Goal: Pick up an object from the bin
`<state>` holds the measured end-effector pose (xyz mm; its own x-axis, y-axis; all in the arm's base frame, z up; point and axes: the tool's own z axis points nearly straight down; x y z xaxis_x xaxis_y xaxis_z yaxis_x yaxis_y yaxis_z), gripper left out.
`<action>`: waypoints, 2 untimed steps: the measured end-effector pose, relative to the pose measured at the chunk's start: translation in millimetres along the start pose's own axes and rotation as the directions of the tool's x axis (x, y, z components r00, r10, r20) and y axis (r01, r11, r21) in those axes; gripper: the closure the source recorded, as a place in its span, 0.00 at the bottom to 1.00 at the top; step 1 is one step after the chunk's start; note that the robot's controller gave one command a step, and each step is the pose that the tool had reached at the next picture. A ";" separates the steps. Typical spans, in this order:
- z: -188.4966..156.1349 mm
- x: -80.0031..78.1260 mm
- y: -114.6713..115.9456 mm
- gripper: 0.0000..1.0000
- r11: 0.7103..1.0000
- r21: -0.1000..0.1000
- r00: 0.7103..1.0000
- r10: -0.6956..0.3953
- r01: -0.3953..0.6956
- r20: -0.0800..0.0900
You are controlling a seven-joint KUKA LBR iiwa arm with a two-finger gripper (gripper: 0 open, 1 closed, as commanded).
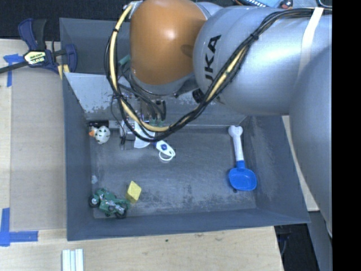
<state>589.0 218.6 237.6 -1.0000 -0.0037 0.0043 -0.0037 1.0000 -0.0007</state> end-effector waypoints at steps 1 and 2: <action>28.1 -35.8 -57.9 0.00 0.982 0.002 0.982 0.188 -0.188 0.000; 168.4 3.3 -79.1 0.00 0.950 0.001 0.950 -0.312 0.312 0.001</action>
Offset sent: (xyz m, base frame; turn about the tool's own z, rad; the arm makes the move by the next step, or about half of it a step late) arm 0.0350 -0.0552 -0.0277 0.1888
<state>585.3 139.4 69.3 -0.9489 -0.3155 0.0032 -0.3155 0.9489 -0.0007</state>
